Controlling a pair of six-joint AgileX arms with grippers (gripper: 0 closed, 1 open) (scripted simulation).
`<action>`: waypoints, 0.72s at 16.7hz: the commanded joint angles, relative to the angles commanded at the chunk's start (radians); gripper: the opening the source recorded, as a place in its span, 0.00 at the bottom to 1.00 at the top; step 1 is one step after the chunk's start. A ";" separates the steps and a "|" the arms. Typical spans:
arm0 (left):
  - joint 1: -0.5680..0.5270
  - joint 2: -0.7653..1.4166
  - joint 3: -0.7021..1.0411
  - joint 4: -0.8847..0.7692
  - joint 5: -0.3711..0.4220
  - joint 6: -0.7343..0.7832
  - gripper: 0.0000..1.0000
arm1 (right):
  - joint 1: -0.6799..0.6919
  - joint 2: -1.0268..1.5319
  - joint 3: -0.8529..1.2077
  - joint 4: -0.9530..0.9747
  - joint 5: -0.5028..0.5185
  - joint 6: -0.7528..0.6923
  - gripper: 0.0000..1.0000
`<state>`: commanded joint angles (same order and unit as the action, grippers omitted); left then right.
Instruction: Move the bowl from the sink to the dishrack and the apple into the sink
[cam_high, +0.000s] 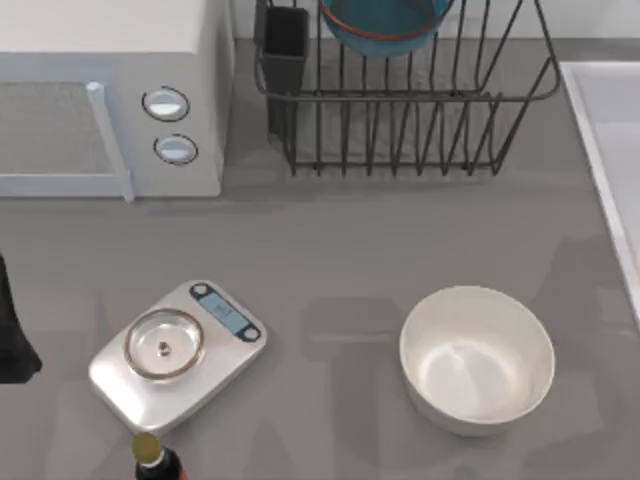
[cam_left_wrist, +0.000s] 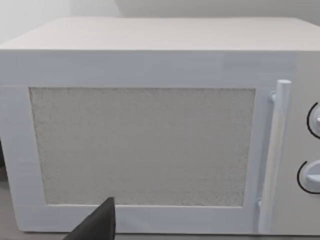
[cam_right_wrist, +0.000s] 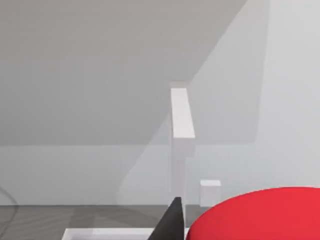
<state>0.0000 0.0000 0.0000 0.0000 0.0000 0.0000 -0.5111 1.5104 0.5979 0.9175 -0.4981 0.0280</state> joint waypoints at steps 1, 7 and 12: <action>0.000 0.000 0.000 0.000 0.000 0.000 1.00 | 0.017 0.021 -0.001 0.023 0.002 0.010 0.00; 0.000 0.000 0.000 0.000 0.000 0.000 1.00 | 0.128 0.328 -0.018 0.360 0.008 0.079 0.00; 0.000 0.000 0.000 0.000 0.000 0.000 1.00 | 0.069 0.591 -0.071 0.684 0.008 0.041 0.00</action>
<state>0.0000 0.0000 0.0000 0.0000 0.0000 0.0000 -0.4418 2.1016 0.5270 1.6011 -0.4898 0.0688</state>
